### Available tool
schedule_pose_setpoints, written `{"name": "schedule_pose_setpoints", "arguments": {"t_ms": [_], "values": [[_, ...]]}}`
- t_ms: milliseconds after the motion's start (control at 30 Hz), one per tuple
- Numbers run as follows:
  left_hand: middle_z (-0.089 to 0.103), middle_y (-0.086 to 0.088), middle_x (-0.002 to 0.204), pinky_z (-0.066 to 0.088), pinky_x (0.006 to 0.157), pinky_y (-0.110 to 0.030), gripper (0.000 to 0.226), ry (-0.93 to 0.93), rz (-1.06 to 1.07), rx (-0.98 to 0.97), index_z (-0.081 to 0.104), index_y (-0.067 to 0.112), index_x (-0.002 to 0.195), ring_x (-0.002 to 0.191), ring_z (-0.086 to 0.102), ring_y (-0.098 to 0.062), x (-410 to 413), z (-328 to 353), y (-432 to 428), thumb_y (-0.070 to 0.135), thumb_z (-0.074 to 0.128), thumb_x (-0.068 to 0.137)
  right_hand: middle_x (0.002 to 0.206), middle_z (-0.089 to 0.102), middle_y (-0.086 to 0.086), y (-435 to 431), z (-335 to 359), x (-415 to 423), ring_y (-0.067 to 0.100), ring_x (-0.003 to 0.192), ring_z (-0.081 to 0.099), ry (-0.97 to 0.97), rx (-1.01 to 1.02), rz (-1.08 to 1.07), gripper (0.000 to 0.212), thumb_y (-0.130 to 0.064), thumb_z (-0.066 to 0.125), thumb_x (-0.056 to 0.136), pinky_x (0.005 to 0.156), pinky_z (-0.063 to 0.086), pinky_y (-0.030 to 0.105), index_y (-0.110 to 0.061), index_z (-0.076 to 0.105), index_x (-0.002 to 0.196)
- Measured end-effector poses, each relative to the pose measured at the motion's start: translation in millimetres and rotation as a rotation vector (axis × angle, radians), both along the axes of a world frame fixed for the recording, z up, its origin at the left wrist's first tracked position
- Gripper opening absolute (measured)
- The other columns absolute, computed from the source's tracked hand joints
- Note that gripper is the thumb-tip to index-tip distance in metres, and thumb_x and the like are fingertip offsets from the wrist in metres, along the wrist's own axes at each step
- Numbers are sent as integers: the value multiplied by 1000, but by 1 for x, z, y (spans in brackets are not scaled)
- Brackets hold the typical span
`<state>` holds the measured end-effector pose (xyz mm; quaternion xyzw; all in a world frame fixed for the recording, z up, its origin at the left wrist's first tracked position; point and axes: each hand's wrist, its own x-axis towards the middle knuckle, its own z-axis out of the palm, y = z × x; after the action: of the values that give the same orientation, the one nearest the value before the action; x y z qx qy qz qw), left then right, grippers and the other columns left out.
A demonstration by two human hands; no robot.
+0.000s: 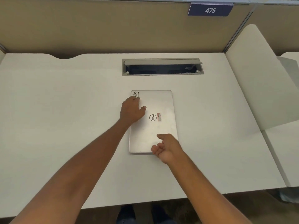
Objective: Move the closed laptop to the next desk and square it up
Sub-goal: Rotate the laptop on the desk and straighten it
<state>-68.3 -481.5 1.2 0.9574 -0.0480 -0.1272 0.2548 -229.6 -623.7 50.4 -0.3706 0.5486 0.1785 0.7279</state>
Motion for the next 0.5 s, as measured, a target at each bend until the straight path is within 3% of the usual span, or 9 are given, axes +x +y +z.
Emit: {"name": "schedule_pose_setpoints", "arguments": {"t_ms": [133,233,400,500], "values": [[57,-17,150,38,121,-46,50,11,-124,116,66,0,127,144,51,-40,22,1,-13,42,63,99,100,46,14,9,-9,-17,26,74,44,110,111,-92,27,-9,68,94,82,54,37,-1,51,114],[58,-13,147,44,116,-47,49,0,-159,129,66,2,126,144,50,-40,40,3,-21,43,62,99,103,47,13,19,-19,-22,27,90,49,154,114,-130,18,-11,68,96,97,55,43,-3,55,106],[60,-12,149,44,117,-50,56,16,-215,174,66,7,135,141,54,-39,59,9,-38,49,59,100,100,54,13,29,-26,-22,23,82,51,104,83,-237,31,-1,69,92,81,50,33,0,65,122],[59,-15,147,45,115,-51,61,18,-247,212,64,9,138,142,54,-37,68,11,-48,55,57,99,114,60,15,30,-29,-23,25,93,56,113,51,-256,33,-1,71,91,92,56,33,-2,66,124]]}}
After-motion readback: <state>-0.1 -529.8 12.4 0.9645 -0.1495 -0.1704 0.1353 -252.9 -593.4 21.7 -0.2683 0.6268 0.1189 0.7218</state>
